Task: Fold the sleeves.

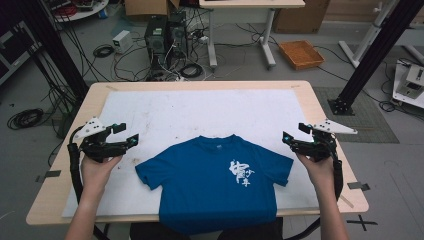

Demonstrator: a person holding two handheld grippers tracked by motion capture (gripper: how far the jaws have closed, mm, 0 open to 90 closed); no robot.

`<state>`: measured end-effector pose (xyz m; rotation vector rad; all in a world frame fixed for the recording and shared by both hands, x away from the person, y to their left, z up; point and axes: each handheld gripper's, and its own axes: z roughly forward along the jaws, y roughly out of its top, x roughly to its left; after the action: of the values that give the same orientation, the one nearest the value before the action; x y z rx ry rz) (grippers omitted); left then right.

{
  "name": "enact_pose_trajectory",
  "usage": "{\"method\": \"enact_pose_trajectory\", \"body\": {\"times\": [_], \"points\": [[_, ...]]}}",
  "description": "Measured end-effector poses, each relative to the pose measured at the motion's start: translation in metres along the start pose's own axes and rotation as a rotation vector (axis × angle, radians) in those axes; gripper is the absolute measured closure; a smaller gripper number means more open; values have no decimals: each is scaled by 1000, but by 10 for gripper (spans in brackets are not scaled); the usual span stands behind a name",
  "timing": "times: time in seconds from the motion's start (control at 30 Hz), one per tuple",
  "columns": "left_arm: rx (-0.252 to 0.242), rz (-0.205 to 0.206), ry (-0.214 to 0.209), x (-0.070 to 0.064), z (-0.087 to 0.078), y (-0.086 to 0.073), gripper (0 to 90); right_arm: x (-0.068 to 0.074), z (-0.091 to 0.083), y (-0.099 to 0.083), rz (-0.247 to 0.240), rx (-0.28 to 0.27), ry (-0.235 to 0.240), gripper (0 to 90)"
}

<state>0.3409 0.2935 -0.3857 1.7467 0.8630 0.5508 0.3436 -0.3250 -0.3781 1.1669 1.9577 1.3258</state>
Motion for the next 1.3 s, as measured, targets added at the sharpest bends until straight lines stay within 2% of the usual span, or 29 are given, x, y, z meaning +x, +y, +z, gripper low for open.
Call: {"method": "enact_pose_trajectory", "body": {"times": [0.1, 0.2, 0.33, 0.57, 0.77, 0.83, 0.87, 1.03, 1.1, 1.23, 1.27, 1.3], "points": [[-2, 10, -5, -2, 1, 0, 303, 0, 0, 0, -2, -2, 1, 254], [8, 22, -35, -4, 4, 0, 303, 0, 0, 0, 2, -3, -4, 253], [19, 49, -30, -6, 6, -2, 303, -1, 0, -1, 4, -1, -7, 253], [43, 42, -49, -7, 10, -6, 307, -2, -1, -1, 9, -6, -13, 253], [52, 61, -60, -12, 11, -5, 307, -3, -2, -1, 14, -8, -13, 253], [65, 53, -69, -12, 12, -5, 307, -3, -3, 0, 16, -11, -13, 253], [91, 45, -83, -14, 11, -7, 309, -3, -3, 0, 17, -13, -13, 254], [97, 37, -91, -19, 6, -19, 352, -5, -6, -1, 31, -19, -19, 254], [114, -4, -110, -20, -1, -30, 352, -6, -8, -2, 33, -24, -21, 253], [133, -21, -122, -21, -5, -37, 352, -7, -9, -2, 39, -27, -26, 254], [160, -39, -127, -21, -5, -42, 355, -7, -9, -2, 43, -28, -26, 254], [160, -39, -127, -21, -5, -42, 360, -7, -9, -2, 39, -26, -28, 254]]}}
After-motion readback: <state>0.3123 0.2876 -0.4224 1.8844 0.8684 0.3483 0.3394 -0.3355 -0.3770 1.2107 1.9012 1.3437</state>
